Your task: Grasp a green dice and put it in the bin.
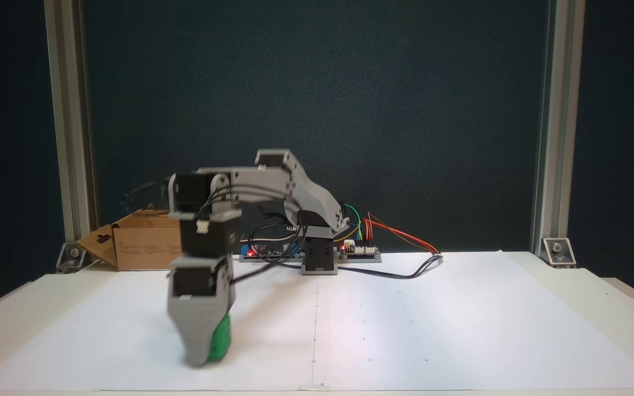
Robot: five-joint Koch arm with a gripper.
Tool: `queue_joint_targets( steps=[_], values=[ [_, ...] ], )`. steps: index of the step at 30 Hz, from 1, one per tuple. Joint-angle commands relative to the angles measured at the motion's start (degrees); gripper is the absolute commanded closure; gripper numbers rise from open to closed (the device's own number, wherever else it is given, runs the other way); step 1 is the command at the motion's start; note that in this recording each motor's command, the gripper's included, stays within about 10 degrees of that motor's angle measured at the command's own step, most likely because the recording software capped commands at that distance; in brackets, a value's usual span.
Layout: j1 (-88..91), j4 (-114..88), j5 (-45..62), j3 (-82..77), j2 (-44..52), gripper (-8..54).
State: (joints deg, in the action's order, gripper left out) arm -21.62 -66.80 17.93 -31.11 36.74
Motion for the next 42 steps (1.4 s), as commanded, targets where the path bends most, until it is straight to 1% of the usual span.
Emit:
queue_joint_targets(
  steps=[1, 4, 8, 13, 16, 18, 22, 31, 36, 42],
  values=[
    [1.58, -0.44, 1.14, -4.22, 9.56, 34.0],
    [4.22, -0.09, 0.97, -15.29, 17.38, 34.0],
    [7.21, 0.35, 0.44, -24.70, 28.02, 34.0],
    [7.56, 0.00, 0.00, -27.33, 42.26, 34.0],
    [4.39, 0.26, 0.00, -27.33, 51.40, 34.0],
    [1.41, 0.26, 0.35, -27.33, 54.32, 34.0],
    [-7.38, 0.18, 2.64, -27.16, 57.57, 34.0],
    [-39.97, 0.35, 4.83, -21.36, 57.57, 34.0],
    [-57.48, 0.70, 8.09, -19.86, 56.07, 34.0],
    [-71.81, 0.70, 9.67, -19.86, 50.36, 34.0]
  ],
)
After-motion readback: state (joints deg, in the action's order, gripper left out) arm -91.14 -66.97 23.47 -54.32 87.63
